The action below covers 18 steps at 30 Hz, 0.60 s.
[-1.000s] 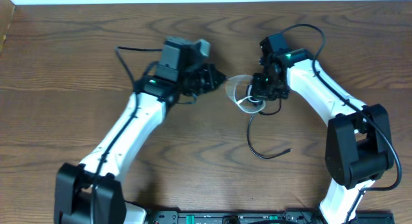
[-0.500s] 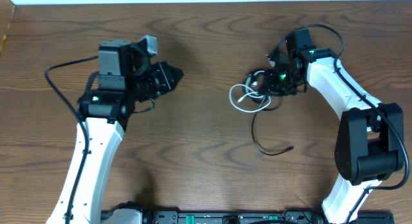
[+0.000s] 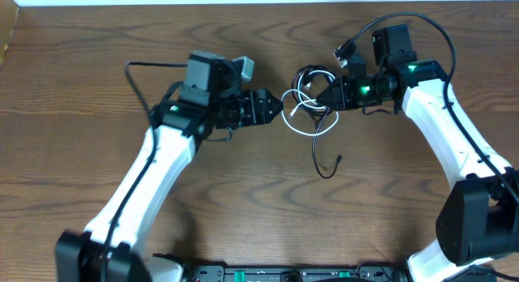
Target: Untangle cables
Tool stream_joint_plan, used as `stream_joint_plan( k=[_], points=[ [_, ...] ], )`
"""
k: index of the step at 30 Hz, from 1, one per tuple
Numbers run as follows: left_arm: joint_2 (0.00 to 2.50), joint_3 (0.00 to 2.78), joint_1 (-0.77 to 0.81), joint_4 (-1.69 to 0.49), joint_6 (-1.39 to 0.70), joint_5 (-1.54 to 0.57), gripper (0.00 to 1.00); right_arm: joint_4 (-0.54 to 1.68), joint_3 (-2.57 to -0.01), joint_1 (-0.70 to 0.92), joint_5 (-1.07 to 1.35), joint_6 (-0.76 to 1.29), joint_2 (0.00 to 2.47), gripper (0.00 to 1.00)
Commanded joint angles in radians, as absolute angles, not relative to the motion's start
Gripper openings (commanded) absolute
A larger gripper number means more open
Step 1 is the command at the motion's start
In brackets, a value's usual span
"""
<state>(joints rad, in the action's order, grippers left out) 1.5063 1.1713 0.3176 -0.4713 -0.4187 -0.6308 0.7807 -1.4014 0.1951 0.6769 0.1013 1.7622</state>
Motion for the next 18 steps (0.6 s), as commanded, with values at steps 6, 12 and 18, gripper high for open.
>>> stream_joint_plan(
  k=[6,12,18],
  points=[
    [1.696,1.178,0.378,-0.298,-0.561,-0.648,0.73,0.789,-1.404,0.229,0.626,0.104,1.756,0.03],
    [1.781,1.178,0.394,-0.279,-0.551,-0.638,0.07,0.805,-1.404,0.231,0.509,0.184,1.756,0.03],
    [1.692,1.178,0.349,-0.283,-0.543,-0.537,0.08,0.899,-1.404,0.23,0.122,0.405,1.756,0.04]
  ],
)
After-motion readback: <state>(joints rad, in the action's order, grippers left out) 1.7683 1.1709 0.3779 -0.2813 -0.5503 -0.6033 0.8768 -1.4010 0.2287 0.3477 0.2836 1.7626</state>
